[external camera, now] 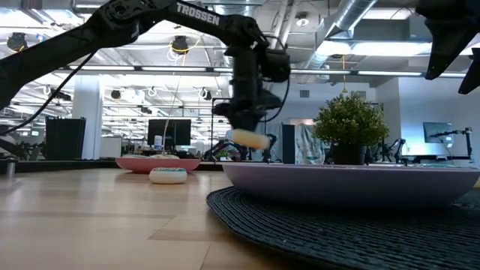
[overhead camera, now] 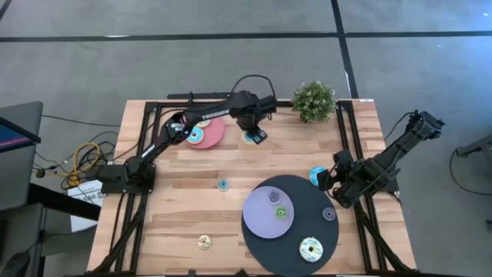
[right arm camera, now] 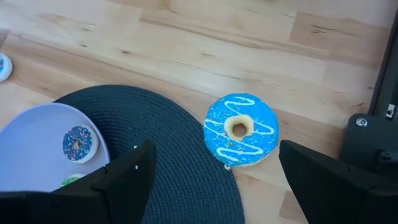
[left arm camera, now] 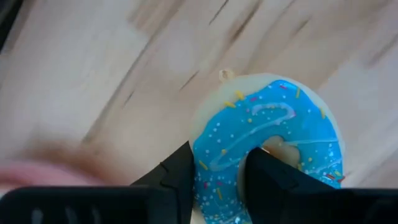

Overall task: Pick & Place donuts
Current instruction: Put the top large blue donut on the pink plate

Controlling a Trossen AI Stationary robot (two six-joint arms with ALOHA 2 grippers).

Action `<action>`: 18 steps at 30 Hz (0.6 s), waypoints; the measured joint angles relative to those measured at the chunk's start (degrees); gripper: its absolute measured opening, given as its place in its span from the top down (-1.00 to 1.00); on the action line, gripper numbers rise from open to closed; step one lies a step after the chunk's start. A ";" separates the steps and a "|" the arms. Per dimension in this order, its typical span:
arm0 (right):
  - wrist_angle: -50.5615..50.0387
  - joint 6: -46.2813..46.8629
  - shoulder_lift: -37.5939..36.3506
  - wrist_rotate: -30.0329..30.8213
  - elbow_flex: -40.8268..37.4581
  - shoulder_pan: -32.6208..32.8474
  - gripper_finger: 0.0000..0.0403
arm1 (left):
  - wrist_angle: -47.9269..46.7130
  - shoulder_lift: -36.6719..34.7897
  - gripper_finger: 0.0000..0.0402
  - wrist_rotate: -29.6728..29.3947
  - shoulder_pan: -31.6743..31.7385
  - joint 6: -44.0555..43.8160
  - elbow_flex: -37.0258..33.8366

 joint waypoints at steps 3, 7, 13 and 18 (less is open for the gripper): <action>0.76 0.00 -0.01 0.00 0.01 0.00 -0.62 | -2.27 0.02 0.49 -0.11 1.40 1.12 -1.19; 2.12 0.02 0.01 -0.04 0.02 -0.27 -0.62 | -1.91 -0.73 0.49 0.27 2.44 3.02 -3.67; 3.99 0.00 0.01 -0.04 -0.01 -2.01 -0.62 | 4.92 -9.35 0.49 0.56 4.46 4.47 -16.00; 4.54 -0.34 0.01 0.00 -0.01 -4.45 -0.62 | 21.85 -22.11 0.49 1.47 6.84 3.34 -37.93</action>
